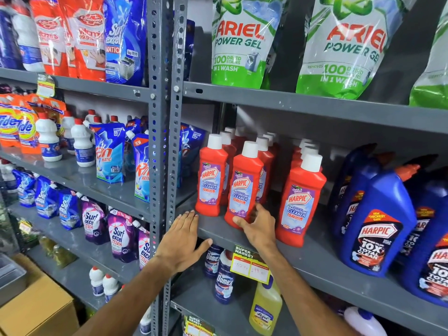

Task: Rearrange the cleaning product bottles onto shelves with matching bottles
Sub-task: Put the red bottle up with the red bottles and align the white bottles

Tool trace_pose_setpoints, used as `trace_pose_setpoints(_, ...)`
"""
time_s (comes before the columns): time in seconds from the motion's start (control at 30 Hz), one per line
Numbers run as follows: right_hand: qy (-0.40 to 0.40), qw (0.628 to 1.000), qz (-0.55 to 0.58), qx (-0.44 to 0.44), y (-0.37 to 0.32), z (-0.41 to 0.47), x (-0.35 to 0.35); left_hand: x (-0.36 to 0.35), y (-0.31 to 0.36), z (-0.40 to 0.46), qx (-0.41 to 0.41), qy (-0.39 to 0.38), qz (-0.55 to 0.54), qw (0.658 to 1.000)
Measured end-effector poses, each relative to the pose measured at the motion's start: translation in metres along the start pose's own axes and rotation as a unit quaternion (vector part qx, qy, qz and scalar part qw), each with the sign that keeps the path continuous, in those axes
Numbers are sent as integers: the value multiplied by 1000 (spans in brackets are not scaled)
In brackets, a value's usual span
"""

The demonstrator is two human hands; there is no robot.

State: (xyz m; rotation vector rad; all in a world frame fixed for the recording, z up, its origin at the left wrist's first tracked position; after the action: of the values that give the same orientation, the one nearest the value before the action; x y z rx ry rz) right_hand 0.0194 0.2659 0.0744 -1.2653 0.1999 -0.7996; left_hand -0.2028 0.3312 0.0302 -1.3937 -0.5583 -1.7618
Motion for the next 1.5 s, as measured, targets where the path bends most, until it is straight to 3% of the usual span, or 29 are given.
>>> trace_pose_setpoints(0.47, 13, 1000, -10, 14, -6, -16, 10, 0, 2, -4, -7, 7, 7, 1000)
trace_pose_setpoints(0.53, 53, 996, -26, 74, -20, -37, 19, 1, 6, -17, -3, 45, -7, 999)
trace_pose_setpoints(0.63, 116, 963, -59, 238, -45, -86, 26, -11, 16, -52, -1, 107, -69, 992)
trace_pose_setpoints(0.7, 105, 939, -66, 320, -42, -120, 15, -40, 24, -77, -8, 93, -87, 992)
trace_pose_setpoints(0.77, 58, 933, -67, 348, -22, -144, -1, -78, 30, -98, -17, 39, -81, 996)
trace_pose_setpoints(0.87, 8, 946, -76, 315, 32, -165, -22, -132, 34, -123, -16, -45, -81, 996)
trace_pose_setpoints(1.2, -36, 996, -78, 13, 223, -143, -80, -257, 42, -124, -52, -111, -66, 990)
trace_pose_setpoints(1.5, 0, 998, -25, -55, 311, -100, -110, -339, 44, -101, -43, -170, -53, 983)
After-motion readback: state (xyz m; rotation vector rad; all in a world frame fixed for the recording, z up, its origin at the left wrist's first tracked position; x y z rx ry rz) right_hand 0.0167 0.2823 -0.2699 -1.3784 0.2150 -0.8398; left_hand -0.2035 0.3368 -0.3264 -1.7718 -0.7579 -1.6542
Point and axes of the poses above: each hand's wrist, its own z-axis towards the middle knuckle, its own x-axis out of the back of the hand, y = z × x, the point moved 10 cm from there along z, towards the middle knuckle, and after that the axes turned 10 degrees about z, right-handed, at the moved point
